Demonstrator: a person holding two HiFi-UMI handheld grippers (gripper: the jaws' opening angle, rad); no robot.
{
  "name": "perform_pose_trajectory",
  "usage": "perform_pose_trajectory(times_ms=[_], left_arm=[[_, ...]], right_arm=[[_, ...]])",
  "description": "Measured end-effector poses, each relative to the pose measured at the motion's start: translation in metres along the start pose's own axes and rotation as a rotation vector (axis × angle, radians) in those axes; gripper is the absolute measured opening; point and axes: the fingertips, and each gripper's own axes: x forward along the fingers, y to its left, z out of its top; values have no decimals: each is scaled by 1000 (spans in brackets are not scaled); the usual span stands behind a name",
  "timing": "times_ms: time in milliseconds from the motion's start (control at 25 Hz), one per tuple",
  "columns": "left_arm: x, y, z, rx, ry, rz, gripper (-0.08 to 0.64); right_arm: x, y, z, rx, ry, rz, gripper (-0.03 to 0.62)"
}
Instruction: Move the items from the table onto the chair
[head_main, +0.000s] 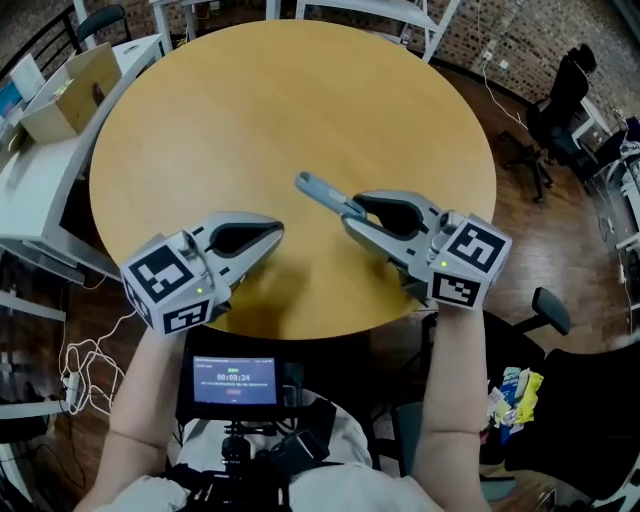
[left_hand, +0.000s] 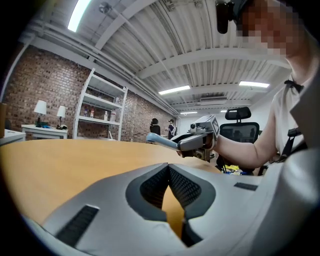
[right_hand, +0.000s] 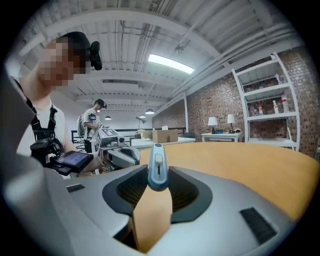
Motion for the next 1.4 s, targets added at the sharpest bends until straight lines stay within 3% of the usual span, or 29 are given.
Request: perform_pose_trajectory(times_ms=[600, 960, 1400], left_arm=[[101, -92, 17, 54, 8, -287, 9], [160, -160, 25, 104, 16, -425, 9], [214, -239, 35, 95, 17, -591, 9]], right_arm=[[-127, 0, -28, 96, -94, -172, 138], [-217, 3, -50, 131, -159, -335, 138], [-313, 22, -78, 163, -220, -527, 138]])
